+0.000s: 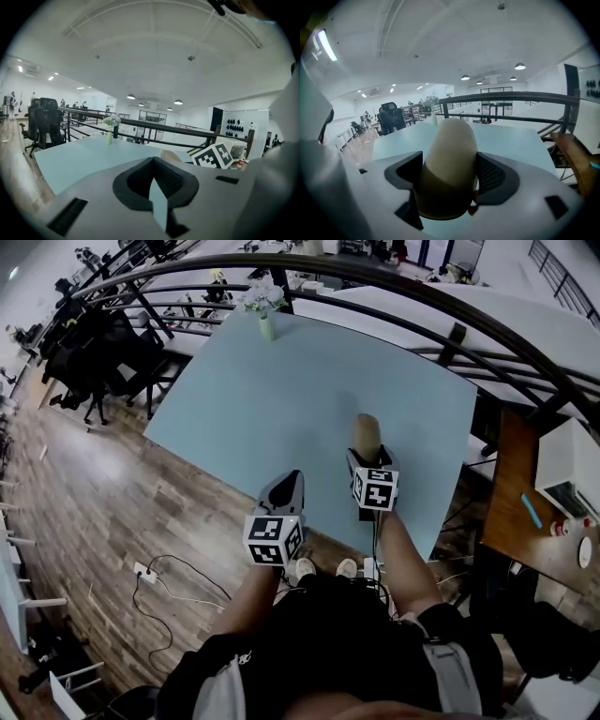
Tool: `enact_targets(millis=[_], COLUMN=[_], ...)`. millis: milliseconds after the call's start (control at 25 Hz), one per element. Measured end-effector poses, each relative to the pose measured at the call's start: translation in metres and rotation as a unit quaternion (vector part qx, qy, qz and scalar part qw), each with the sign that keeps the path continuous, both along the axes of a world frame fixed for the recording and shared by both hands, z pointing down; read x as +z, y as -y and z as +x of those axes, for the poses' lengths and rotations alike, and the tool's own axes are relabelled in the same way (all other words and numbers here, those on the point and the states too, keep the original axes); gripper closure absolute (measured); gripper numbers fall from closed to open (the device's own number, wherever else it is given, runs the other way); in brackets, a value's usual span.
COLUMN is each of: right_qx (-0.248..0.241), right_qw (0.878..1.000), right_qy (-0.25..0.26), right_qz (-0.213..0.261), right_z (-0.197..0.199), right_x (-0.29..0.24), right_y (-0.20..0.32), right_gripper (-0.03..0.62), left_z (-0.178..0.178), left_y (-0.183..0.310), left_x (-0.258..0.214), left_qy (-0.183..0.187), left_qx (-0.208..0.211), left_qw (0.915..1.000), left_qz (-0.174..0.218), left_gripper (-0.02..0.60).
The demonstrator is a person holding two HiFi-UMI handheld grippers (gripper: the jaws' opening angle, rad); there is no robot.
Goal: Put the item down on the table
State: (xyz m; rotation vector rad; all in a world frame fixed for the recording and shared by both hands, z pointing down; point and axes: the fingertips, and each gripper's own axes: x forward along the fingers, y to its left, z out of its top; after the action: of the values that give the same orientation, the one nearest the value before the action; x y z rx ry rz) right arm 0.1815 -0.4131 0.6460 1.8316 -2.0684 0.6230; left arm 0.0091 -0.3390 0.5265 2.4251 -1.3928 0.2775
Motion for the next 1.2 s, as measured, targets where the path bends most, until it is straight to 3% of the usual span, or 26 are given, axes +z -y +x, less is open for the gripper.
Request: enact_targets(millis=[320, 920, 1200], right_qx=[-0.019, -0.047, -0.073], right_qw=[0.998, 0.991, 0.981], right_qy=[-0.017, -0.054, -0.081], right_qz=[-0.055, -0.112, -0.159], right_z=[-0.020, -0.039, -0.047], right_x=[0.054, 0.098, 0.115], right_y=[-0.005, -0.014, -0.021], right_gripper=[0.230, 0.227, 0.224], left_z=[-0.020, -0.039, -0.051], left_y=[-0.002, -0.004, -0.007], left_x=[0.007, 0.026, 0.021], left_qy=[0.003, 0.004, 0.005], left_qx=[-0.021, -0.039, -0.048], left_qw=[0.9997, 0.9990, 0.9987], left_qz=[-0.008, -0.022, -0.017], left_gripper=[0.568, 0.568, 0.568])
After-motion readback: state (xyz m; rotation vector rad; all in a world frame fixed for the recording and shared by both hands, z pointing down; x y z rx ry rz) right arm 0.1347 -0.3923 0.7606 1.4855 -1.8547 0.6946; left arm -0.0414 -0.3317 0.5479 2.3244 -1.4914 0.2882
